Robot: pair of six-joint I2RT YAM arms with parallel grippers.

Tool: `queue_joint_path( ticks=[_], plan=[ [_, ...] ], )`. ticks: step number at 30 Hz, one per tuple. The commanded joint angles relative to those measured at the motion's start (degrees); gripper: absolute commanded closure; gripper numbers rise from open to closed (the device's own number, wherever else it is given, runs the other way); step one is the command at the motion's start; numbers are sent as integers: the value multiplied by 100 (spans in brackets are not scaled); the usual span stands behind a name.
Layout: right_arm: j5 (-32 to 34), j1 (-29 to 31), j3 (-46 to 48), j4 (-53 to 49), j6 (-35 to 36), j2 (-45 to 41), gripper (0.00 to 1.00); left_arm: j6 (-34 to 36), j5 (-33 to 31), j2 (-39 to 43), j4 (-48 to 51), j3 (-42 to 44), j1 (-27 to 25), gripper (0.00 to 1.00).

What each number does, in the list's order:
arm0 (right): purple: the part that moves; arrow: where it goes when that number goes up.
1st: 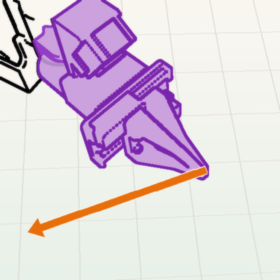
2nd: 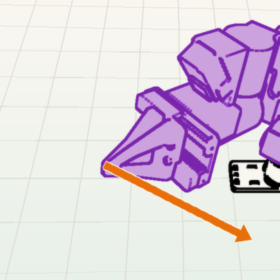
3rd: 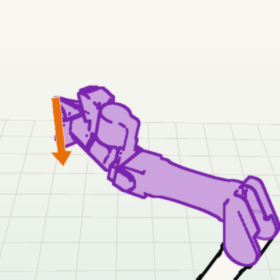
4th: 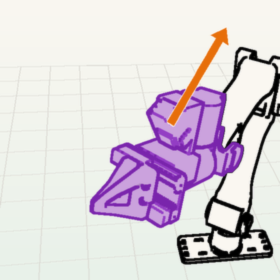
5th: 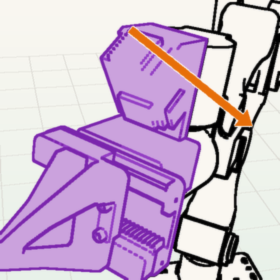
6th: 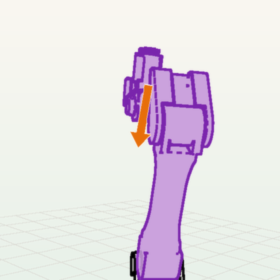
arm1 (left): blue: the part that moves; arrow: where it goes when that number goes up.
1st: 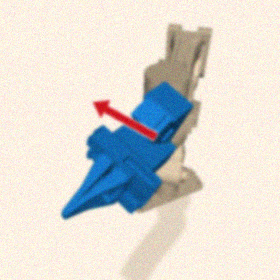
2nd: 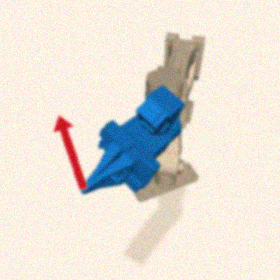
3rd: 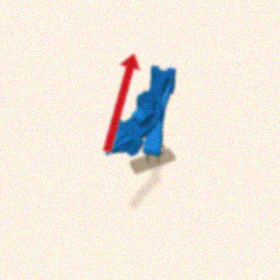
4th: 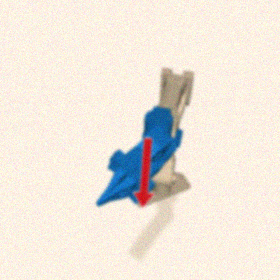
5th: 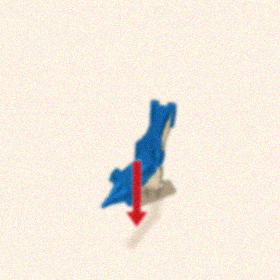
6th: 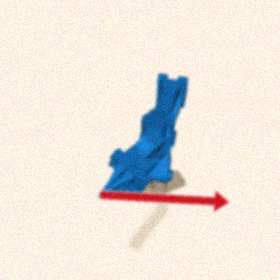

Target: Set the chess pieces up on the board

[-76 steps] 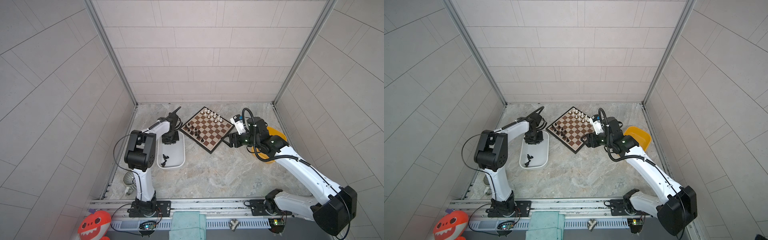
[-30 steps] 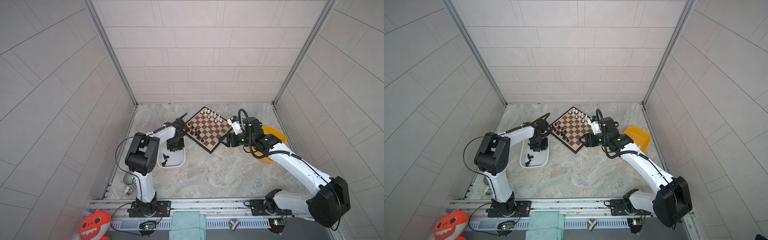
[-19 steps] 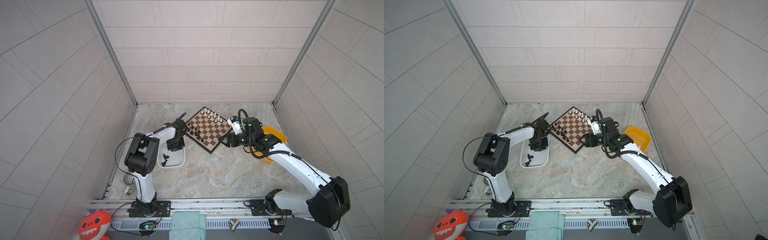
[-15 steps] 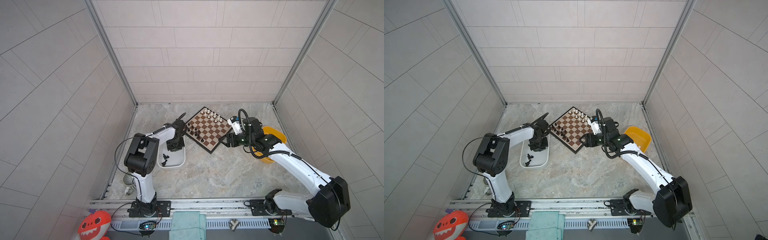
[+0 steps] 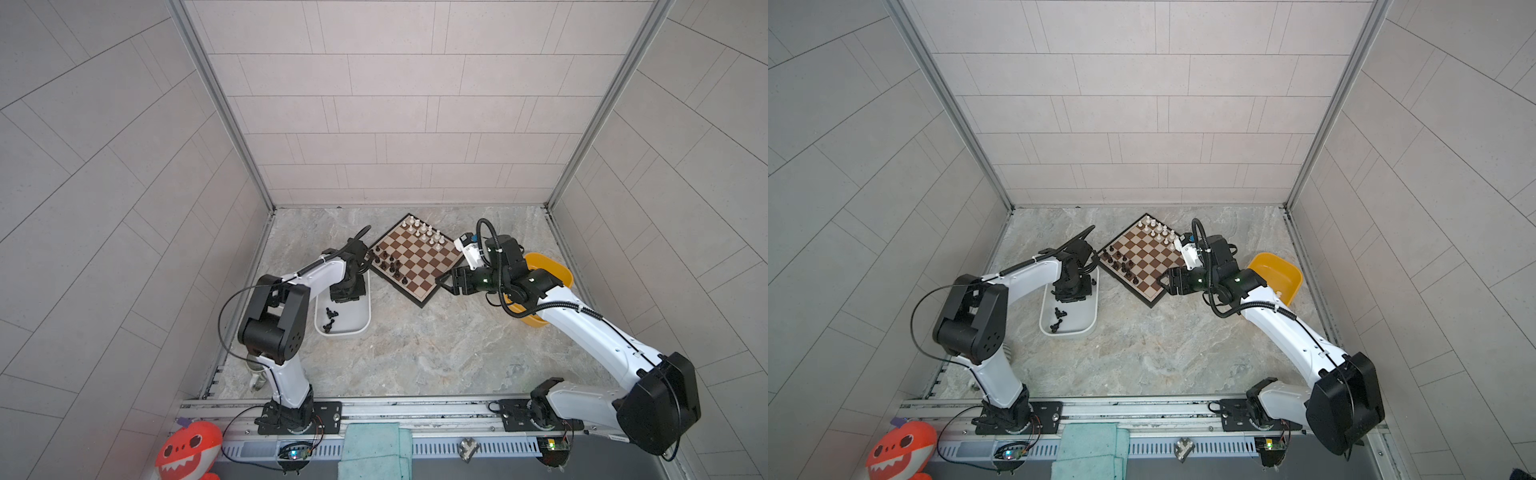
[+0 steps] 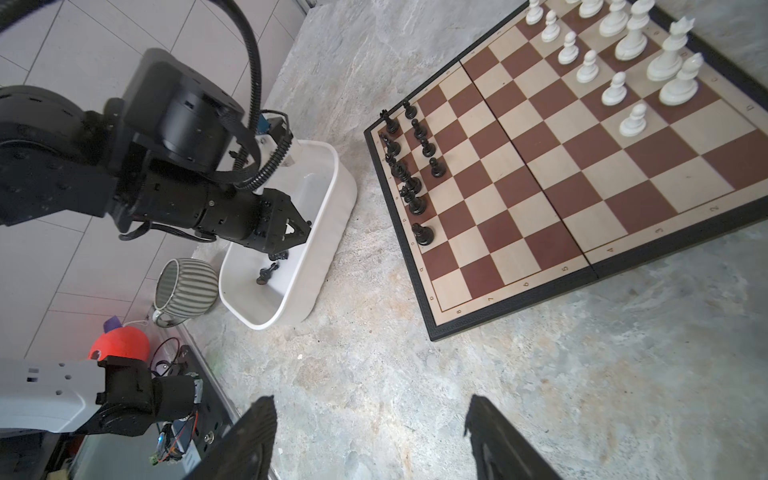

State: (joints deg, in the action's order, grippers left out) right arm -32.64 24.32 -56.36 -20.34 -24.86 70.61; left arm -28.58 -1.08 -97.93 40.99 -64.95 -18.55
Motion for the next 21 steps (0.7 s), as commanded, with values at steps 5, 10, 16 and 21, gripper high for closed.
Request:
queue_joint_path(
  ticks=[5, 10, 16, 21],
  plan=[
    [-244, -198, -127, 753, -824, -110, 26, 1507, 290, 1871, -221, 65, -348, 84],
    [-105, -349, -395, 863, -1245, -88, 26, 2358, 1470, 2627, -2184, 526, -1042, 83],
    [-22, -189, -1063, -134, -729, 119, 29, 3295, 2417, 2741, -5014, 1660, -1567, 82],
    [210, 50, -1505, -1024, -213, 276, 31, 3627, 2906, 2385, -5349, 1679, -1662, 82]
  ],
)
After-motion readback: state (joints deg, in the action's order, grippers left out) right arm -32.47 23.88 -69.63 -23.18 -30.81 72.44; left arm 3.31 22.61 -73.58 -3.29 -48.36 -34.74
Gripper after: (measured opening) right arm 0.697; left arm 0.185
